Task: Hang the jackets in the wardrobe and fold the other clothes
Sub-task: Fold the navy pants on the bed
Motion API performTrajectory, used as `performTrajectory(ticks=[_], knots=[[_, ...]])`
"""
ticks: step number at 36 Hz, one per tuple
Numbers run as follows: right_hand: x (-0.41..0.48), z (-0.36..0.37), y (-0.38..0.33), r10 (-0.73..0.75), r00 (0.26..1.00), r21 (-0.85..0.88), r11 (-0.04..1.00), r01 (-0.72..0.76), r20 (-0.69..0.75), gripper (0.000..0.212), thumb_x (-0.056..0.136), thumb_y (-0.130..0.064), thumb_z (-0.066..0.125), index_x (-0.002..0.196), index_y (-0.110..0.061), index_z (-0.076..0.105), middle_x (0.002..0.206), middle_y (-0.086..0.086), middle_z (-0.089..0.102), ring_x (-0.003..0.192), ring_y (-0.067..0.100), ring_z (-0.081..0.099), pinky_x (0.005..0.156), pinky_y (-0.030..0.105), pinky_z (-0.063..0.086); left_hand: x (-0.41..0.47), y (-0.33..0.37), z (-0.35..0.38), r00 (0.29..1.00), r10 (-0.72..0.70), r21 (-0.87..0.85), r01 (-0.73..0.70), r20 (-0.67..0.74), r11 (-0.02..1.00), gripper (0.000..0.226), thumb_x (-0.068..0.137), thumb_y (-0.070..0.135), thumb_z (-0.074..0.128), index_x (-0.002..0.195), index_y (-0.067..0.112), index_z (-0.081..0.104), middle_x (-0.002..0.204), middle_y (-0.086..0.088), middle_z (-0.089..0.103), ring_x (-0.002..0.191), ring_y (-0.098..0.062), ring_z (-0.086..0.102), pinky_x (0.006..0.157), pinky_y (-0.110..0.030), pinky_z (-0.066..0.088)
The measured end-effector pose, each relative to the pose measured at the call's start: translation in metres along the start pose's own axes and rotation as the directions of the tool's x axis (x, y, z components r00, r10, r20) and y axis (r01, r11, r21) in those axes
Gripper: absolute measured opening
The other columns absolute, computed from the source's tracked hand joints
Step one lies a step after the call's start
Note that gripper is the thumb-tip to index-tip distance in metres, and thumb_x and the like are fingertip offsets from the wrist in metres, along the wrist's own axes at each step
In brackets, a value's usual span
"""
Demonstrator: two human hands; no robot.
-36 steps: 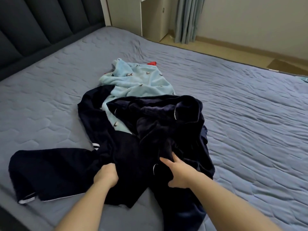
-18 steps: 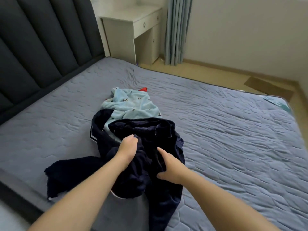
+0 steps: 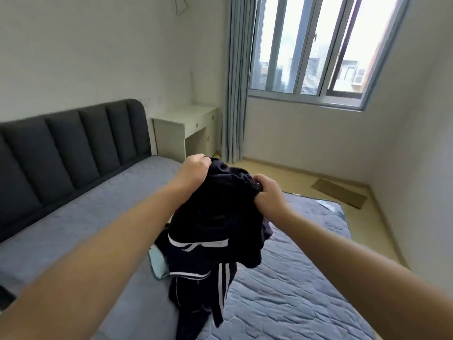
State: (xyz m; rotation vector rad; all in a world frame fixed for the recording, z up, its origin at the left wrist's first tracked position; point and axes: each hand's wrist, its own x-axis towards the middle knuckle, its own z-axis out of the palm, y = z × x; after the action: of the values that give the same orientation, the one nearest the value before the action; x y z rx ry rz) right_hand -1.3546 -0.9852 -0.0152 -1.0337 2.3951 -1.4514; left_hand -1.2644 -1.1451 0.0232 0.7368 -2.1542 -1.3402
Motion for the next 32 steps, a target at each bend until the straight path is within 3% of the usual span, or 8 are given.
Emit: performTrajectory(ticks=[3, 6, 8, 12, 17, 23, 27, 32], knots=[[-0.022, -0.051, -0.033, -0.011, 0.998, -0.036, 0.999, 0.008, -0.065, 0.027, 0.079, 0.005, 0.048, 0.069, -0.018, 0.058, 0.065, 0.0, 0.056, 0.064, 0.016, 0.052, 0.054, 0.021, 0.04, -0.037, 0.033, 0.011, 0.997, 0.042, 0.196, -0.053, 0.058, 0.979, 0.014, 0.093, 0.022, 0.046, 0.083, 0.015, 0.052, 0.081, -0.002, 0.055, 0.083, -0.023, 0.053, 0.072, -0.031, 0.039], [-0.043, -0.091, -0.055, -0.021, 0.995, -0.121, 0.993, 0.01, -0.096, 0.021, 0.076, -0.001, 0.051, 0.068, -0.018, 0.061, 0.069, 0.003, 0.059, 0.07, 0.019, 0.054, 0.055, 0.022, 0.038, -0.079, 0.058, 0.029, 0.978, 0.176, 0.148, -0.191, 0.11, 0.97, 0.004, 0.089, 0.028, 0.054, 0.09, 0.024, 0.053, 0.086, 0.007, 0.057, 0.084, -0.014, 0.057, 0.068, -0.026, 0.045], [-0.058, -0.108, -0.063, -0.022, 0.994, -0.177, 0.984, 0.003, -0.103, 0.014, 0.075, -0.006, 0.056, 0.071, -0.016, 0.066, 0.074, 0.005, 0.064, 0.074, 0.019, 0.057, 0.057, 0.022, 0.038, -0.11, 0.072, 0.04, 0.953, 0.266, 0.069, -0.278, 0.145, 0.958, 0.013, 0.083, 0.041, 0.056, 0.086, 0.029, 0.052, 0.085, 0.01, 0.059, 0.076, -0.002, 0.056, 0.061, -0.015, 0.042], [-0.085, -0.125, -0.068, 0.004, 0.994, -0.247, 0.969, -0.031, -0.111, 0.011, 0.074, -0.012, 0.059, 0.07, -0.017, 0.068, 0.076, 0.005, 0.065, 0.077, 0.02, 0.06, 0.062, 0.023, 0.041, -0.157, 0.083, 0.065, 0.928, 0.245, 0.038, -0.266, 0.282, 0.963, 0.051, 0.056, 0.068, 0.057, 0.093, 0.034, 0.046, 0.085, 0.015, 0.06, 0.067, 0.009, 0.058, 0.06, -0.017, 0.042], [-0.109, -0.145, -0.057, 0.003, 0.982, -0.347, 0.935, -0.071, -0.191, 0.01, 0.073, -0.015, 0.06, 0.077, -0.016, 0.07, 0.084, 0.005, 0.068, 0.083, 0.024, 0.063, 0.072, 0.03, 0.051, -0.169, 0.08, 0.091, 0.941, 0.191, 0.273, -0.269, 0.28, 0.924, 0.023, 0.077, 0.033, 0.056, 0.096, 0.026, 0.048, 0.086, 0.002, 0.063, 0.079, -0.015, 0.062, 0.074, -0.04, 0.054], [-0.157, -0.166, 0.012, 0.077, 0.992, -0.784, 0.608, -0.126, -0.1, 0.016, 0.082, -0.018, 0.056, 0.094, -0.026, 0.063, 0.101, 0.0, 0.063, 0.092, 0.024, 0.059, 0.065, 0.029, 0.041, -0.157, 0.053, 0.093, 0.957, 0.174, 0.323, -0.245, 0.233, 0.914, 0.019, 0.076, 0.007, 0.05, 0.088, 0.021, 0.058, 0.088, -0.004, 0.066, 0.083, -0.024, 0.06, 0.074, -0.035, 0.051], [-0.191, -0.181, 0.068, 0.379, 0.912, -0.764, 0.539, -0.355, -0.156, 0.026, 0.08, -0.009, 0.049, 0.092, -0.024, 0.066, 0.098, 0.002, 0.065, 0.083, 0.023, 0.061, 0.064, 0.028, 0.047, -0.145, 0.016, 0.089, 0.965, 0.073, 0.456, -0.185, 0.252, 0.87, 0.025, 0.077, 0.008, 0.049, 0.093, 0.023, 0.06, 0.096, -0.002, 0.063, 0.089, -0.024, 0.056, 0.078, -0.032, 0.047], [-0.204, -0.188, 0.092, 0.608, 0.793, -0.533, 0.66, -0.53, -0.035, 0.036, 0.079, 0.002, 0.038, 0.091, -0.013, 0.068, 0.09, 0.008, 0.063, 0.077, 0.025, 0.066, 0.051, 0.029, 0.057, -0.133, -0.014, 0.091, 0.918, -0.005, 0.556, -0.236, 0.397, 0.797, 0.024, 0.077, 0.005, 0.048, 0.09, 0.022, 0.059, 0.103, -0.005, 0.064, 0.094, -0.023, 0.057, 0.085, -0.034, 0.051]])
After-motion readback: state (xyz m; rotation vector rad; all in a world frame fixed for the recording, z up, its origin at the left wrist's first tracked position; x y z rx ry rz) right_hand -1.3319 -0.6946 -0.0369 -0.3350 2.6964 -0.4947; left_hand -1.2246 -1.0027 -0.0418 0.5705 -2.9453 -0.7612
